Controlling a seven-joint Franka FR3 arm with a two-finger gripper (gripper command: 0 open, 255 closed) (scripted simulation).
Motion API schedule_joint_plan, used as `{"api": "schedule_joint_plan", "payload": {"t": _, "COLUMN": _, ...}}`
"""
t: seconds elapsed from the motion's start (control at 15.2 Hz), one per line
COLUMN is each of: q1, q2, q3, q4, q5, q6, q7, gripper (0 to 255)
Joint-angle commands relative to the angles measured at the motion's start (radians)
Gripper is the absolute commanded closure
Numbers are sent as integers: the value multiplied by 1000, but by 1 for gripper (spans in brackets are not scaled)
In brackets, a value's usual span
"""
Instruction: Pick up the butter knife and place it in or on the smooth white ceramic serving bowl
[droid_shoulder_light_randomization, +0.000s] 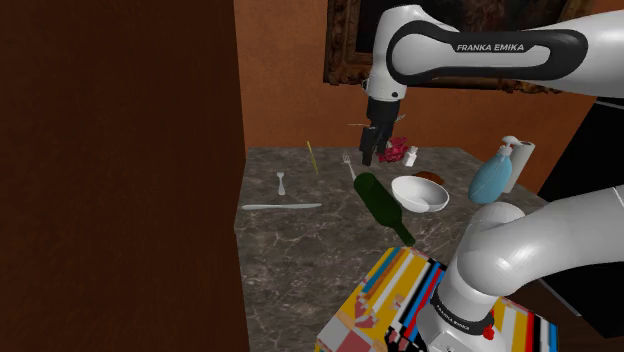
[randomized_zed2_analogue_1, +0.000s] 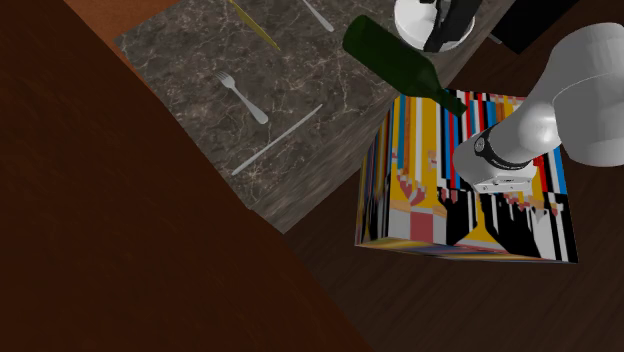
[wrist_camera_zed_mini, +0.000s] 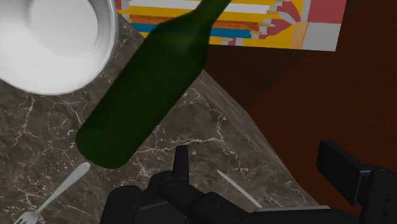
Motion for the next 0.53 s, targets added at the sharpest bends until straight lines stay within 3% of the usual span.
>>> {"api": "schedule_joint_plan", "payload": {"t": 0.0, "q1": 0, "q2": 0, "q3": 0, "q4": 0, "q5": 0, "q6": 0, "q7": 0, "gripper": 0}}
{"api": "schedule_joint_plan", "payload": {"t": 0.46, "q1": 70, "q2": 228, "q3": -35, "q4": 28, "q5": 1, "q6": 217, "q7": -165, "gripper": 0}}
